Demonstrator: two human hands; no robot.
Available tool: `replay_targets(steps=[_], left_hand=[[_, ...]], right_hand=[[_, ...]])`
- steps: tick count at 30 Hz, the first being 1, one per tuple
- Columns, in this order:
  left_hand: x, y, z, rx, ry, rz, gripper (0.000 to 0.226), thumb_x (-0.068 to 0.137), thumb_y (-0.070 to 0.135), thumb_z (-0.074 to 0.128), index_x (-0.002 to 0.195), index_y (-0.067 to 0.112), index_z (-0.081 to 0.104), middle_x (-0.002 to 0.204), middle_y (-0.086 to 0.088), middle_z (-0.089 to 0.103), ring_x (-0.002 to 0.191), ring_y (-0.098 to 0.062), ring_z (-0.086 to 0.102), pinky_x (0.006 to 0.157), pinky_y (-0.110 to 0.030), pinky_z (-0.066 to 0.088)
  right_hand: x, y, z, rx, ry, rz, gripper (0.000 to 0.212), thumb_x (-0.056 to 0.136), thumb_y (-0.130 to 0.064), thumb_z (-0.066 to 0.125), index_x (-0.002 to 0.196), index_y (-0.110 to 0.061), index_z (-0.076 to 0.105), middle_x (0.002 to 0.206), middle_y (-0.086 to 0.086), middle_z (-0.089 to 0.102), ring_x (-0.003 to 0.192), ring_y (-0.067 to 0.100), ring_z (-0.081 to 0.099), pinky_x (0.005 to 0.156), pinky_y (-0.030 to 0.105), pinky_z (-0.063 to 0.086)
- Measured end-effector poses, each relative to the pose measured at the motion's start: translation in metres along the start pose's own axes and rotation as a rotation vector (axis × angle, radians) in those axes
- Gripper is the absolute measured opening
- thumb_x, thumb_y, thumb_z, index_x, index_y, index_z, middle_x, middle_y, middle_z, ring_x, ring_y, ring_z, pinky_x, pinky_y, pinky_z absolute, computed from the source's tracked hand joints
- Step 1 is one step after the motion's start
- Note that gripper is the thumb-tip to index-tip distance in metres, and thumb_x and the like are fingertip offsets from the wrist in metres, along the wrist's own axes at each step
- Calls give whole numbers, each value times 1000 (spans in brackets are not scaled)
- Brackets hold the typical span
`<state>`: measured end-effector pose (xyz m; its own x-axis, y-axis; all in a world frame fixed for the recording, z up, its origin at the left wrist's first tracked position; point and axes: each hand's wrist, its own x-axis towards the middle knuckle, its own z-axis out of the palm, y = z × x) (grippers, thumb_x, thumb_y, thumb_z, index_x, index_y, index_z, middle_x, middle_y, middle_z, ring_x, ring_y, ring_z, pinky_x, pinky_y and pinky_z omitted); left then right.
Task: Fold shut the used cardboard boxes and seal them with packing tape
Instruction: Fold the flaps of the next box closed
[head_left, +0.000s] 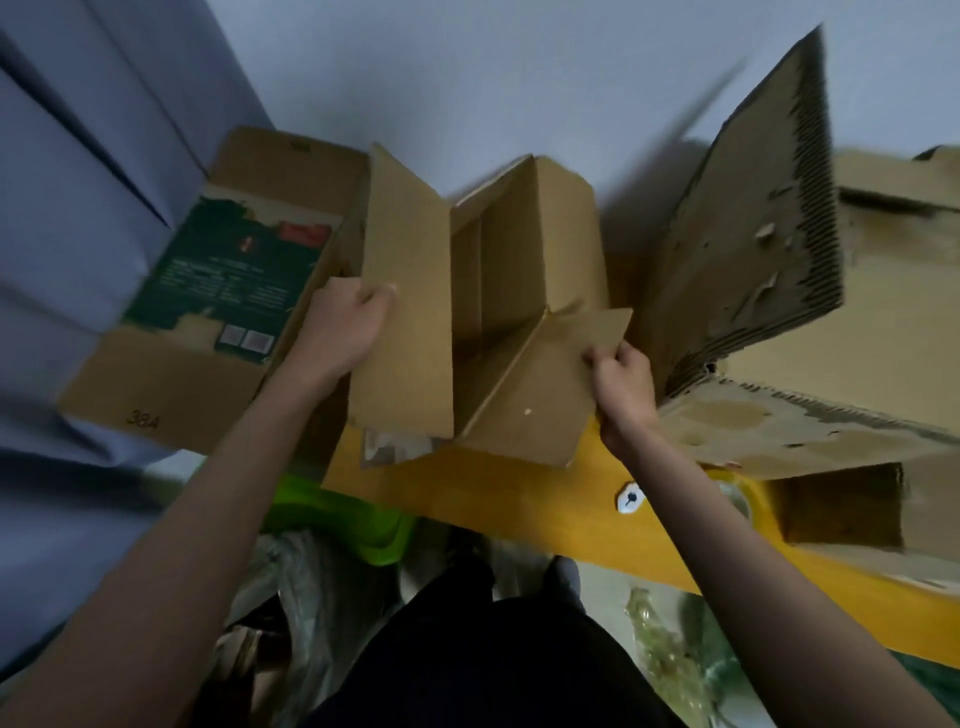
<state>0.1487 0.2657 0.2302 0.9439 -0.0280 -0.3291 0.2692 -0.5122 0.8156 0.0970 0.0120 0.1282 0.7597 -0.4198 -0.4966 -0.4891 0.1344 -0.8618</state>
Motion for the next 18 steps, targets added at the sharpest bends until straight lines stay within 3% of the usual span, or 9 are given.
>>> replay_targets(steps=[4, 6, 8, 11, 14, 16, 18], left_hand=[[-14, 0, -12, -61, 148, -39, 14, 103, 36, 48, 100, 26, 57, 107, -7, 63, 98, -24, 64, 86, -43, 54], [-22, -10, -14, -113, 236, -78, 23, 102, 35, 50, 119, 19, 55, 107, -4, 61, 96, -21, 62, 78, -37, 51], [-29, -22, -15, -215, 301, -122, 33, 101, 31, 52, 130, 16, 53, 110, -5, 61, 97, -21, 61, 79, -38, 52], [-38, -41, -5, -291, 322, -167, 25, 100, 26, 51, 123, 15, 56, 110, -6, 63, 99, -24, 61, 84, -40, 53], [-45, -57, 12, -263, 345, -196, 14, 103, 27, 49, 106, 18, 58, 99, -5, 65, 91, -24, 64, 87, -45, 56], [-48, -59, 17, -261, 374, -197, 16, 105, 26, 47, 109, 15, 59, 94, -3, 63, 83, -17, 61, 77, -37, 53], [-45, -63, 16, -280, 368, -200, 16, 104, 23, 48, 115, 15, 57, 97, -3, 62, 84, -14, 59, 77, -34, 51]], right_hand=[[-26, -10, -16, 116, 69, -20, 28, 100, -27, 50, 126, -20, 56, 121, 6, 67, 109, 29, 64, 100, 54, 52], [-37, -13, -21, 148, 101, -73, 20, 102, -26, 48, 120, -25, 54, 121, 6, 65, 110, 29, 63, 100, 55, 52], [-46, -17, -22, 159, 122, -143, 14, 103, -25, 45, 115, -29, 53, 121, 5, 64, 110, 27, 62, 99, 51, 53], [-51, -20, -17, 115, 121, -188, 17, 106, -25, 43, 121, -29, 51, 124, 1, 62, 112, 23, 60, 100, 45, 51], [-51, -14, -10, 63, 170, -163, 26, 106, -26, 42, 131, -25, 51, 129, 2, 61, 117, 27, 59, 106, 52, 48], [-51, -14, -10, 40, 199, -161, 33, 107, -24, 41, 138, -18, 50, 133, 6, 59, 121, 31, 57, 107, 52, 46], [-49, -20, -9, 30, 206, -163, 35, 108, -22, 39, 141, -14, 48, 136, 9, 58, 122, 32, 56, 105, 44, 46]])
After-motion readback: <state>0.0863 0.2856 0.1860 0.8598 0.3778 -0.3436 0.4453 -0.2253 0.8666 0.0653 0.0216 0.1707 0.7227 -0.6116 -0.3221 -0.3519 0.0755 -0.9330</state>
